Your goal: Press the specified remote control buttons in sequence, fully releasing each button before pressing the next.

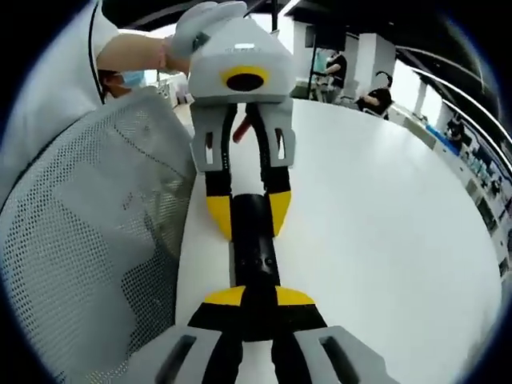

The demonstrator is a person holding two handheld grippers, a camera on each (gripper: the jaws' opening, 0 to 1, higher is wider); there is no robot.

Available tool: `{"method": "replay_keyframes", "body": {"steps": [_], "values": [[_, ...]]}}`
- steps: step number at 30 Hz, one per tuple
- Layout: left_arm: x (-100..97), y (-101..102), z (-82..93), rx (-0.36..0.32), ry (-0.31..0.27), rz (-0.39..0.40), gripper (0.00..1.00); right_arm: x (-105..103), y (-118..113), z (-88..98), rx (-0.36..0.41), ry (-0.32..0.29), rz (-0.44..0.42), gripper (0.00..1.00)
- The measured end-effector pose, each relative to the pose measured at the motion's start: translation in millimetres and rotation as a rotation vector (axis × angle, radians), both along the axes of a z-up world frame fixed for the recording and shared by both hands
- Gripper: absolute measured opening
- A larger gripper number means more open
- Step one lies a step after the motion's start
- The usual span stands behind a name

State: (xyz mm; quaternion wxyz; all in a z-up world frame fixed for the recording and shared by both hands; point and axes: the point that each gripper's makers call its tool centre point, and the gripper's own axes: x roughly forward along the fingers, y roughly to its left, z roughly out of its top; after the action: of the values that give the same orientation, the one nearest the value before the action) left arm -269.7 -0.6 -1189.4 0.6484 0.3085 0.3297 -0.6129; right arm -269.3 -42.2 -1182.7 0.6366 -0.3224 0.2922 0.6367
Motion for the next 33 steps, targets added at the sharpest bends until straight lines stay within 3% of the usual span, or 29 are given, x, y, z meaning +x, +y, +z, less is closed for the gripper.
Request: {"method": "replay_keyframes", "body": {"steps": [2,6,9,11,14,17,20,26,29,31,33], "values": [[-0.1,-0.1,0.0,-0.001,0.0,-0.001,0.24,0.9,0.5,-1.1,-0.024,0.024,0.003,0.08],[0.0,-0.2,-0.1,0.0,0.0,-0.001,0.24,1.3,0.9,-3.2,-0.143,0.034,0.063,0.08],[-0.1,-0.3,-0.1,0.001,0.001,0.0,0.24,2.0,2.3,-4.5,-0.238,0.065,0.039,0.08],[-0.2,-0.2,-0.1,0.001,0.001,0.0,0.24,0.0,4.3,-3.5,-0.261,0.059,0.028,0.08],[-0.1,-0.2,-0.1,-0.001,0.002,0.001,0.24,0.8,3.8,-2.0,-0.202,0.098,-0.076,0.08],[0.0,-0.2,-0.1,-0.002,0.001,0.004,0.24,-0.6,3.3,0.9,-0.091,0.021,-0.041,0.08],[0.0,-0.2,0.0,-0.006,0.001,0.007,0.24,-0.9,1.6,0.6,-0.019,0.012,-0.069,0.08],[0.2,-0.4,-0.1,-0.005,0.0,0.006,0.24,-1.8,6.1,0.2,0.024,-0.026,0.012,0.06],[0.2,-0.4,-0.1,-0.007,0.0,0.008,0.24,0.3,7.4,-0.2,0.033,0.021,-0.01,0.05],[0.2,-0.4,-0.1,-0.008,0.0,0.01,0.24,0.8,9.2,-1.0,0.001,0.031,-0.018,0.05],[0.1,-0.3,-0.2,-0.009,0.0,0.01,0.24,0.1,8.3,-2.9,-0.088,0.005,-0.005,0.05]]}}
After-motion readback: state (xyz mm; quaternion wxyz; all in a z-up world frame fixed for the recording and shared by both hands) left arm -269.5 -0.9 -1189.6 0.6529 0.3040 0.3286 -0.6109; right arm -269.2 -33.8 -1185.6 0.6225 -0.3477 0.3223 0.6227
